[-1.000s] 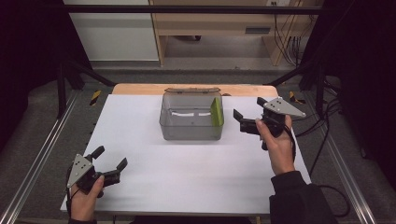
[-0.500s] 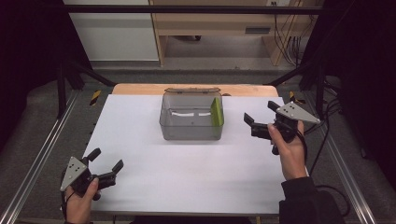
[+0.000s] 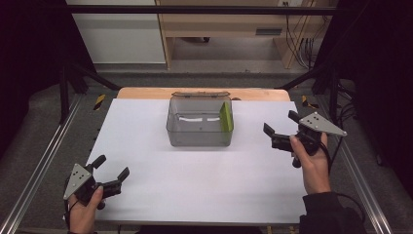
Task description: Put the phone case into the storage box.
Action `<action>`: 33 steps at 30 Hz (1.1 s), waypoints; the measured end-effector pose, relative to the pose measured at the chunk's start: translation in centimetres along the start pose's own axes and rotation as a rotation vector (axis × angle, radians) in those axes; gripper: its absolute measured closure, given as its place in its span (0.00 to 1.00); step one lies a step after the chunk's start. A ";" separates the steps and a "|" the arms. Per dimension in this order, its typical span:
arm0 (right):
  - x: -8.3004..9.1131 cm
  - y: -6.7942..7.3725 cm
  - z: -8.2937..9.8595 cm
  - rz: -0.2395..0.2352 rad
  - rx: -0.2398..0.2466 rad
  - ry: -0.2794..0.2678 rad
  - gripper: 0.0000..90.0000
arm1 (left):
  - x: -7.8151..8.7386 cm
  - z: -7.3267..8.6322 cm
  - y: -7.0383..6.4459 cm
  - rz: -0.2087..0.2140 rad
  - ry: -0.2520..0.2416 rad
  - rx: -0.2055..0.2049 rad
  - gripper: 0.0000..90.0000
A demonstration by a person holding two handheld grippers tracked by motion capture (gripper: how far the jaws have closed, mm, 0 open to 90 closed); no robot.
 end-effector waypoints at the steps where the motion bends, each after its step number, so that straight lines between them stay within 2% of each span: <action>1: 0.2 -0.1 0.0 0.002 0.001 0.001 0.04 | 0.0 0.0 0.0 0.000 0.000 0.000 0.02; 16: 2.0 -1.1 0.7 0.028 0.016 -0.004 0.03 | -0.1 0.1 -0.1 0.014 0.005 -0.004 0.02; 33: 3.9 -2.0 2.8 0.063 0.028 -0.049 0.03 | -0.1 0.1 -0.2 0.017 0.009 -0.011 0.02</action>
Point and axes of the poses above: each handheld gripper's, and its own axes: x roughly backward along the jaws, z roughly out of its underside, y roughly to its left, the point moved 2 cm from there along -x, roughly forward along the jaws, and after that the axes turned 9 degrees about -y, right-handed, at the moved point
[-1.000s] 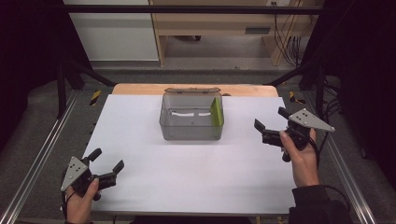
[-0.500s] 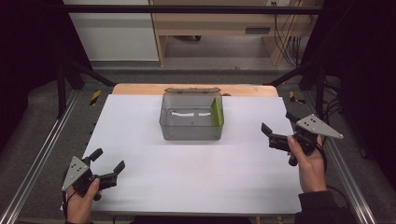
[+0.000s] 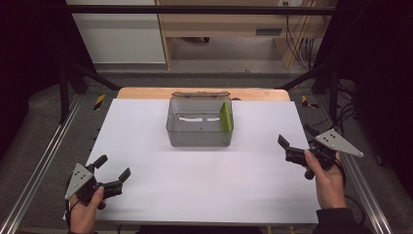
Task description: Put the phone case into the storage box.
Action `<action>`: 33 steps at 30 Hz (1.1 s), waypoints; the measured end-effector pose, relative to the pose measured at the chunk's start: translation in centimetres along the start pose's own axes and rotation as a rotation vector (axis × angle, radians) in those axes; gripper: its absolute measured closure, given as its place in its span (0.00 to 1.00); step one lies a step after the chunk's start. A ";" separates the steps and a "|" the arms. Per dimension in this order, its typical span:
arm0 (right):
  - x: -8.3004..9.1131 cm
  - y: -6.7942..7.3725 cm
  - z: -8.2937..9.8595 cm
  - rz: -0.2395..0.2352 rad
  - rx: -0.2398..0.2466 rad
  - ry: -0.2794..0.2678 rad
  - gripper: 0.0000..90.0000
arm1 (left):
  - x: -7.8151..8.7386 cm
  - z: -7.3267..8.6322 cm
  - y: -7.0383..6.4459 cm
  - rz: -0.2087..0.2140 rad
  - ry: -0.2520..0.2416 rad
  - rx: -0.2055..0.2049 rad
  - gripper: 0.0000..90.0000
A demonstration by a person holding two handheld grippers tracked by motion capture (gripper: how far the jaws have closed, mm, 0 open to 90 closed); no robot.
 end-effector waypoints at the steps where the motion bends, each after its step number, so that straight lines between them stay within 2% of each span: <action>1: 0.1 0.0 0.1 0.001 0.000 0.003 0.03 | 0.0 0.0 0.0 0.001 0.000 -0.002 0.02; 6: 0.6 -0.1 0.8 -0.001 -0.001 -0.002 0.03 | 0.0 0.0 0.0 -0.002 -0.003 0.001 0.02; 10: 1.0 0.1 1.6 -0.005 0.028 0.009 0.03 | 0.0 0.0 -0.1 -0.001 0.001 -0.002 0.02; 27: 2.5 1.3 5.5 -0.009 0.024 0.033 0.03 | -0.1 0.1 -0.2 0.004 -0.001 -0.004 0.02; 33: 2.9 1.7 6.6 -0.017 0.015 0.042 0.03 | 0.1 -0.1 -0.2 0.013 -0.017 -0.014 0.02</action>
Point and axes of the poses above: each handheld gripper's, and its own axes: x roughly backward along the jaws, z roughly out of its underside, y roughly to its left, the point moved 2 cm from there along -x, roughly forward along the jaws, and after that the axes turned 9 degrees about -y, right-handed, at the moved point
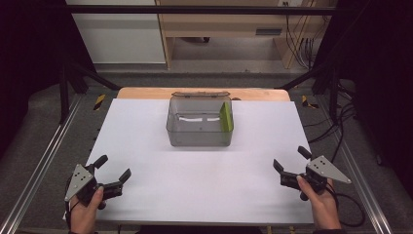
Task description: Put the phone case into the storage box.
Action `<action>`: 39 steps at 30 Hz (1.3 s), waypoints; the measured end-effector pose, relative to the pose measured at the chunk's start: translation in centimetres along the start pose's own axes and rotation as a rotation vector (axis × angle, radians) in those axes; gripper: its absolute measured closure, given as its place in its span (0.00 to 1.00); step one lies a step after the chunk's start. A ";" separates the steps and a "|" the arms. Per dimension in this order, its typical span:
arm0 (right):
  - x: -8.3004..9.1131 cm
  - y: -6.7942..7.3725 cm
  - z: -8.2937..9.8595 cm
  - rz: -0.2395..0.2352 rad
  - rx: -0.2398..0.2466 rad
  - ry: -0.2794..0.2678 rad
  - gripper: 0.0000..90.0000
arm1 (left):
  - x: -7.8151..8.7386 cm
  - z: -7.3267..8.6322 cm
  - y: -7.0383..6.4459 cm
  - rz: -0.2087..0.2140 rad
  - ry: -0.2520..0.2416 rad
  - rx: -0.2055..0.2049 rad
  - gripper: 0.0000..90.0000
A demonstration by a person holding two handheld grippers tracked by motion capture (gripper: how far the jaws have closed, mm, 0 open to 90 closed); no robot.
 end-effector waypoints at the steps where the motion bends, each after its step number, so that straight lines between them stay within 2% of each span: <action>1: 0.0 0.1 0.2 -0.001 0.000 0.001 0.03 | 0.0 0.0 0.0 0.000 0.001 0.001 0.02; 16: 0.3 1.3 2.2 -0.034 -0.008 0.019 0.03 | -0.1 0.1 0.0 0.005 -0.003 0.024 0.02; 26: 0.1 2.1 3.2 -0.064 -0.011 0.025 0.03 | 0.0 0.1 0.0 0.007 -0.001 0.021 0.02; 39: -0.4 3.0 3.6 -0.096 -0.001 0.030 0.03 | -0.1 0.1 -0.1 0.013 -0.007 0.034 0.02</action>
Point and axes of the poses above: each handheld gripper's, and its own axes: x roughly backward along the jaws, z roughly out of its underside, y roughly to its left, the point moved 2 cm from there along -x, roughly forward along the jaws, and after that the axes turned 9 degrees about -y, right-handed, at the moved point
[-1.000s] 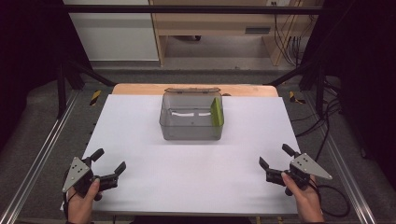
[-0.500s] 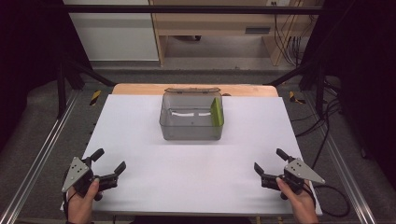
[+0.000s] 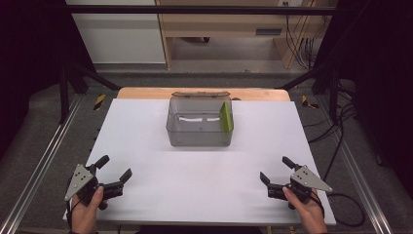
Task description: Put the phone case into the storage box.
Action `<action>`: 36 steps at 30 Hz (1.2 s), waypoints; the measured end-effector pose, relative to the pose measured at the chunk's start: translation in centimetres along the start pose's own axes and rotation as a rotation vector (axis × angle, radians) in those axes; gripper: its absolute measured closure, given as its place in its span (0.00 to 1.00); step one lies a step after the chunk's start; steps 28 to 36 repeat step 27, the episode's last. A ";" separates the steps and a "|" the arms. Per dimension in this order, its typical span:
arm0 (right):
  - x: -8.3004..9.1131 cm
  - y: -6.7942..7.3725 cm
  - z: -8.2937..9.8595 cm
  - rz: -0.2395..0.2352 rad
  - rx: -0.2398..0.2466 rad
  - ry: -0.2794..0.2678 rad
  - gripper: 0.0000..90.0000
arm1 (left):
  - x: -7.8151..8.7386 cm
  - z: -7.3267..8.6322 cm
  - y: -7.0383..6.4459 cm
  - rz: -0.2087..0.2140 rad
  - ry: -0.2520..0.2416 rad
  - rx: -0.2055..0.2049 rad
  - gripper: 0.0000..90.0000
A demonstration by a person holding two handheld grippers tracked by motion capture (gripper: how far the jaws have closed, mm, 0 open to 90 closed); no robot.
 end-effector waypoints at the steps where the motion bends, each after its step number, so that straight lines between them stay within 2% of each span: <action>1: -0.1 0.1 0.0 -0.003 -0.001 0.000 0.03 | 0.0 0.0 0.0 0.001 -0.002 0.003 0.02; 11: -1.3 1.0 0.3 -0.032 -0.012 -0.001 0.03 | 0.0 -0.1 -0.1 0.013 -0.028 0.019 0.02; 16: -2.2 1.5 0.4 -0.041 -0.051 -0.008 0.03 | -0.1 -0.1 -0.3 0.018 -0.031 0.011 0.02; 19: -2.8 1.7 0.3 -0.028 -0.059 -0.011 0.04 | -0.1 -0.1 -0.2 0.020 -0.033 0.011 0.02; 21: -3.3 1.7 0.4 -0.011 -0.046 -0.008 0.04 | -0.1 -0.2 -0.2 0.023 -0.033 0.012 0.02; 25: -3.9 1.4 0.9 0.030 -0.041 0.029 0.05 | -0.2 -0.1 -0.2 0.024 -0.028 0.015 0.02; 27: -4.0 1.2 0.9 0.066 -0.050 0.050 0.05 | -0.3 0.0 -0.2 0.025 -0.026 0.014 0.02; 36: -4.0 1.2 0.9 0.066 -0.050 0.050 0.05 | -0.3 0.0 -0.2 0.025 -0.026 0.014 0.02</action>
Point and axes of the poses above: each handheld gripper's, and its own axes: x roughly backward along the jaws, z roughly out of its underside, y roughly to its left, the point moved 2 cm from there along -x, roughly forward along the jaws, and after that the axes turned 9 degrees about -y, right-handed, at the moved point
